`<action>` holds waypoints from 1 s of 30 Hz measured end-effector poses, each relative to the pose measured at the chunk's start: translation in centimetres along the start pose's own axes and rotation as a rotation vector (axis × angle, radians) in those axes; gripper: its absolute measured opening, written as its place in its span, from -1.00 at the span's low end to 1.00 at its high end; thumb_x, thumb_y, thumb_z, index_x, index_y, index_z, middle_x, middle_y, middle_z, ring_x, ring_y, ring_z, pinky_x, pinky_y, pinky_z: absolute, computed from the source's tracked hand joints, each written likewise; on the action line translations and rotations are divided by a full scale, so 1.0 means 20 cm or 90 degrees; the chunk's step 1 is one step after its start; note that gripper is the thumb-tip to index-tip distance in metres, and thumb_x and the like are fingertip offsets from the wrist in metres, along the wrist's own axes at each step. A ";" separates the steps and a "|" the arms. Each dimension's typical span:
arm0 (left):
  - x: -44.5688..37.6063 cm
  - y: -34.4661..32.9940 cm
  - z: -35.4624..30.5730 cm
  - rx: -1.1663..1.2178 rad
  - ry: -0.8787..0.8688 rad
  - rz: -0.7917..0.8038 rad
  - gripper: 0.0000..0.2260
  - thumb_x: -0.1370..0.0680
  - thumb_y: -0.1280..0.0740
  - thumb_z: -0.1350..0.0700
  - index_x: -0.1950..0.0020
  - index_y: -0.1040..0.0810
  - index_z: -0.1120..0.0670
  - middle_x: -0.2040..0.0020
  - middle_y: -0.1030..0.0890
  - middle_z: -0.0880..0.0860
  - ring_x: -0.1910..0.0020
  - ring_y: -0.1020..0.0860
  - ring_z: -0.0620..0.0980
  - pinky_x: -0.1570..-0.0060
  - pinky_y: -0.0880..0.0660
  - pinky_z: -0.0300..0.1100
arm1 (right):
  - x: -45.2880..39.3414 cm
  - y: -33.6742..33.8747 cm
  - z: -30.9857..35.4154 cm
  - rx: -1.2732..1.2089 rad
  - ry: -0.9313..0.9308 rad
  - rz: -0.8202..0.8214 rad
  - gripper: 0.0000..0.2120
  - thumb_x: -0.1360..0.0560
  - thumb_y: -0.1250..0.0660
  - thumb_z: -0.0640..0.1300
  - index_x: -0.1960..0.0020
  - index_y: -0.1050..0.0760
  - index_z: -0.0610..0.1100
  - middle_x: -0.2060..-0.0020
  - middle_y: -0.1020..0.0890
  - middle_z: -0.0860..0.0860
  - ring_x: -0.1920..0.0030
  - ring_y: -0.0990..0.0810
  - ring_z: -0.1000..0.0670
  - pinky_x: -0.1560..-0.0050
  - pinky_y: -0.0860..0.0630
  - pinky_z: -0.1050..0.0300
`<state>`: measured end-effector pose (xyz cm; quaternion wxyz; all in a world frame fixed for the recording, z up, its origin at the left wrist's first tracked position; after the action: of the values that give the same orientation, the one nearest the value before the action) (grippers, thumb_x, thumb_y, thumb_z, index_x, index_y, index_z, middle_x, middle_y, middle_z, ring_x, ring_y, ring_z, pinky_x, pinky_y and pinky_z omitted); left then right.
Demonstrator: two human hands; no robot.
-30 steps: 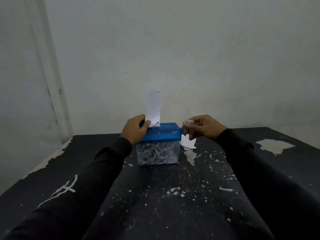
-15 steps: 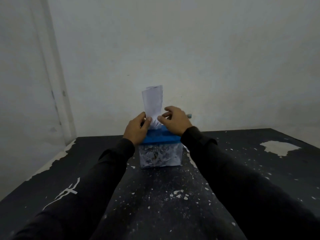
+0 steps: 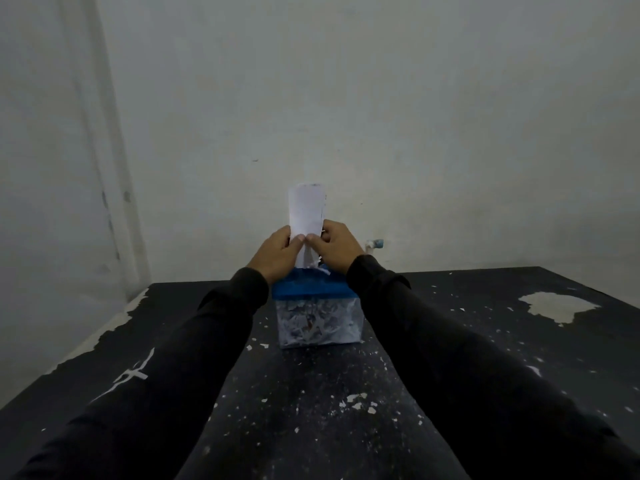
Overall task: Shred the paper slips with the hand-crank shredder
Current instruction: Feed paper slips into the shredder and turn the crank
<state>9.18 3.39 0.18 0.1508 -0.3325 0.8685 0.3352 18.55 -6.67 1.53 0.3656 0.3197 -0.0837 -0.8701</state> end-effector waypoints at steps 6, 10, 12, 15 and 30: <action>-0.01 0.05 -0.01 0.041 -0.041 -0.057 -0.79 -0.69 -0.27 0.07 -0.09 -0.54 0.23 -0.01 -0.66 0.20 0.02 -0.64 0.17 0.05 -0.62 -0.01 | 0.00 0.02 0.01 -0.019 0.021 0.000 -0.73 -0.64 -0.28 -0.22 -0.31 -0.53 -0.27 -0.15 -0.67 -0.21 -0.11 -0.66 -0.19 -0.16 -0.62 -0.15; 0.00 0.08 -0.05 0.038 -0.074 -0.113 -0.87 -0.65 -0.36 0.09 -0.02 -0.64 0.13 0.06 -0.69 0.08 0.09 -0.67 0.01 0.13 -0.59 -0.21 | -0.01 0.04 0.02 -0.049 0.027 -0.014 -0.69 -0.65 -0.28 -0.17 -0.36 -0.50 -0.24 -0.14 -0.68 -0.19 -0.08 -0.68 -0.16 -0.10 -0.65 -0.15; 0.02 0.08 -0.08 0.057 -0.082 -0.121 -0.88 -0.65 -0.36 0.08 -0.06 -0.64 0.11 0.04 -0.69 0.05 0.09 -0.66 -0.05 0.16 -0.55 -0.35 | 0.00 0.06 0.03 -0.069 0.031 -0.035 -0.70 -0.66 -0.28 -0.17 -0.35 -0.50 -0.25 -0.12 -0.68 -0.21 -0.05 -0.69 -0.18 -0.06 -0.66 -0.17; 0.01 0.04 -0.05 0.120 -0.015 -0.009 -0.76 -0.65 -0.35 0.03 -0.27 -0.57 0.11 -0.06 -0.69 0.05 0.06 -0.66 -0.09 0.18 -0.52 -0.39 | -0.01 0.13 0.02 -0.098 0.026 -0.107 -0.76 -0.64 -0.29 -0.16 -0.27 -0.53 -0.24 -0.10 -0.68 -0.20 -0.04 -0.69 -0.20 -0.03 -0.66 -0.23; -0.02 0.00 0.13 0.024 0.078 0.067 -0.70 -0.42 -0.61 0.08 -0.08 -0.68 0.14 0.02 -0.71 0.05 0.03 -0.66 0.00 0.04 -0.57 -0.22 | 0.07 0.20 -0.03 -0.178 0.025 -0.113 -0.81 -0.64 -0.31 -0.19 -0.24 -0.52 -0.16 0.00 -0.68 -0.01 0.01 -0.69 -0.01 0.04 -0.69 -0.04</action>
<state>9.60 5.29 -1.49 0.0856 -0.3034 0.8986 0.3053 20.49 -10.41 1.93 0.3297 0.2886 0.0741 -0.8958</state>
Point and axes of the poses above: each hand's wrist, its own x-axis away from the middle knuckle, its own y-axis out of the back of the hand, z = x × y, the point moved 7 cm from there along -x, towards the middle knuckle
